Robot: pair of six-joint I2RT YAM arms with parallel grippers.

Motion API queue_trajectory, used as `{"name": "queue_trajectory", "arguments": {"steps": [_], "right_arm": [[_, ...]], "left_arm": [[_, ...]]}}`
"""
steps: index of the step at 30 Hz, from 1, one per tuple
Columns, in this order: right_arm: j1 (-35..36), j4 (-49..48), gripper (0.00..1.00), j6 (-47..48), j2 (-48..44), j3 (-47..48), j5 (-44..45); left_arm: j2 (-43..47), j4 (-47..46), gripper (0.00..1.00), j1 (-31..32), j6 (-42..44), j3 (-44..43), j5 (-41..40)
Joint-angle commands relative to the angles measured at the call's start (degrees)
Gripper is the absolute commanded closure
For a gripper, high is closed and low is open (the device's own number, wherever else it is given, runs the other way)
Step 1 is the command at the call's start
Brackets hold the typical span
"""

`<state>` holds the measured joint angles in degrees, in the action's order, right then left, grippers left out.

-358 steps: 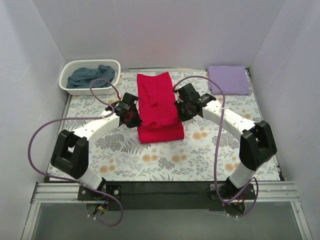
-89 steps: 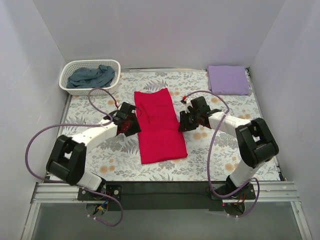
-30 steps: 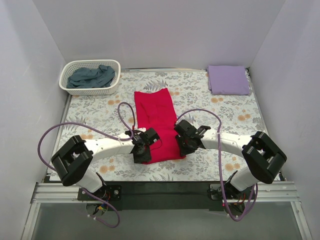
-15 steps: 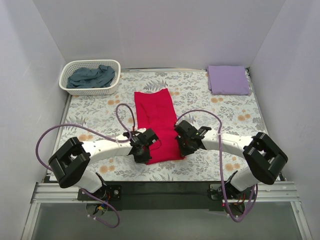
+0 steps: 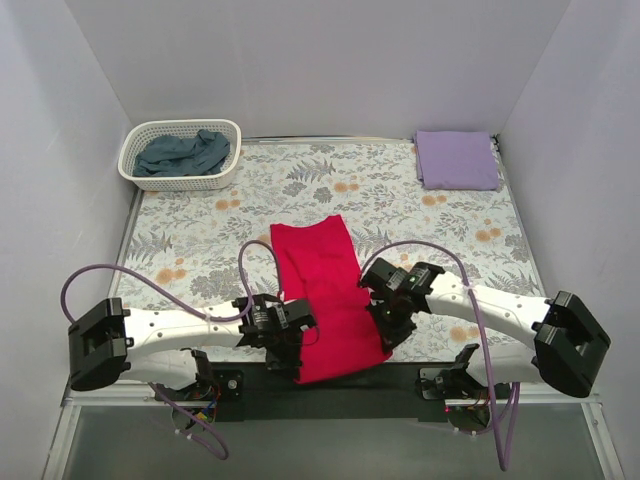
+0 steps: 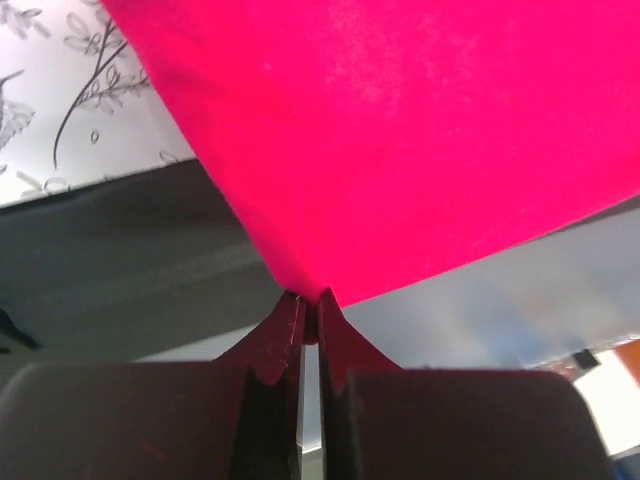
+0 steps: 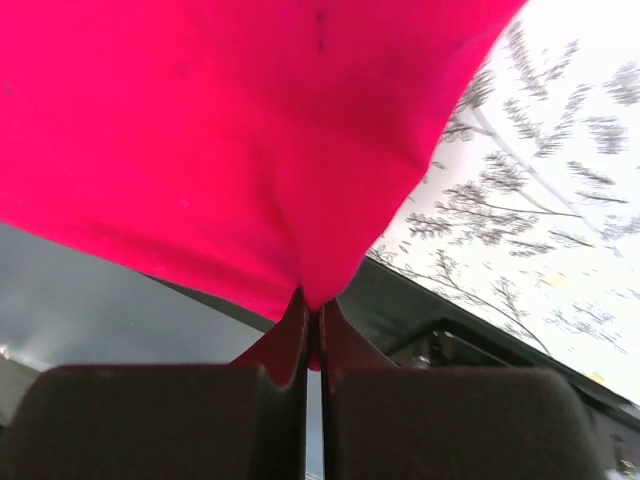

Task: Fold and stack the t-shirts
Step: Fold the tshirt

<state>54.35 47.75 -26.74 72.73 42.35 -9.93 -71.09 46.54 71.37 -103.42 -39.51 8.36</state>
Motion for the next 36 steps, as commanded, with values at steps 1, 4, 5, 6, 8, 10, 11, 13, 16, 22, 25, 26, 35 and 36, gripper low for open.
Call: {"name": "queue_trajectory", "arguments": {"steps": [1, 4, 5, 6, 8, 10, 11, 13, 16, 22, 25, 26, 35, 36], "right_arm": [[-0.56, 8.85, 0.99, 1.78, -1.10, 7.47, 8.16], [-1.79, 9.21, 0.99, 3.18, 0.83, 14.68, 13.79], [-2.75, 9.21, 0.99, 4.58, 2.23, 18.26, 16.32], [-3.28, 9.12, 0.99, 5.38, 3.02, 20.04, 17.31], [-4.59, 9.12, 0.99, 7.83, 5.83, 23.81, 20.37], [-5.21, 9.03, 0.99, 9.51, 7.77, 29.70, 22.14], [-5.83, 8.94, 0.99, 10.21, 9.69, 31.64, 23.46], [-6.36, 8.51, 0.99, 12.50, 11.29, 37.09, 24.87], [-7.67, 7.37, 0.99, 14.96, 14.36, 42.54, 24.70], [-10.31, 4.82, 0.99, 19.08, 19.29, 49.66, 24.08], [-11.45, 2.97, 0.99, 20.41, 21.13, 51.34, 24.00], [-12.07, 1.75, 0.99, 21.28, 21.92, 52.21, 23.65], [-14.88, -5.38, 0.99, 25.51, 27.81, 56.26, 21.62], [-15.15, -6.34, 0.99, 25.77, 28.25, 56.27, 21.28]], "left_arm": [[3.15, 7.94, 1.00, -2.36, -1.97, -3.29, -1.74], [4.46, 10.58, 1.00, -8.33, -0.04, -7.59, -7.45], [4.73, 11.54, 1.00, -10.18, 1.71, -8.91, -9.48], [4.91, 11.90, 1.00, -12.03, 2.51, -11.27, -11.33], [5.08, 11.38, 1.00, -16.69, 4.53, -13.39, -14.49], [4.56, 10.68, 1.00, -19.77, 6.64, -16.30, -15.56], [3.86, 10.32, 1.00, -20.39, 7.00, -17.09, -18.18], [3.24, 9.62, 1.00, -22.76, 8.14, -18.67, -20.65], [2.62, 6.38, 1.00, -26.54, 10.42, -19.47, -22.77], [0.26, 1.45, 1.00, -31.03, 14.38, -21.40, -25.67], [-0.89, 0.22, 1.00, -32.79, 15.87, -22.63, -26.55], [-1.07, -0.83, 1.00, -33.22, 16.57, -22.81, -26.64], [-4.49, -7.60, 1.00, -38.76, 19.48, -22.81, -25.67], [-5.02, -8.22, 1.00, -39.46, 20.00, -22.81, -25.67]]}}
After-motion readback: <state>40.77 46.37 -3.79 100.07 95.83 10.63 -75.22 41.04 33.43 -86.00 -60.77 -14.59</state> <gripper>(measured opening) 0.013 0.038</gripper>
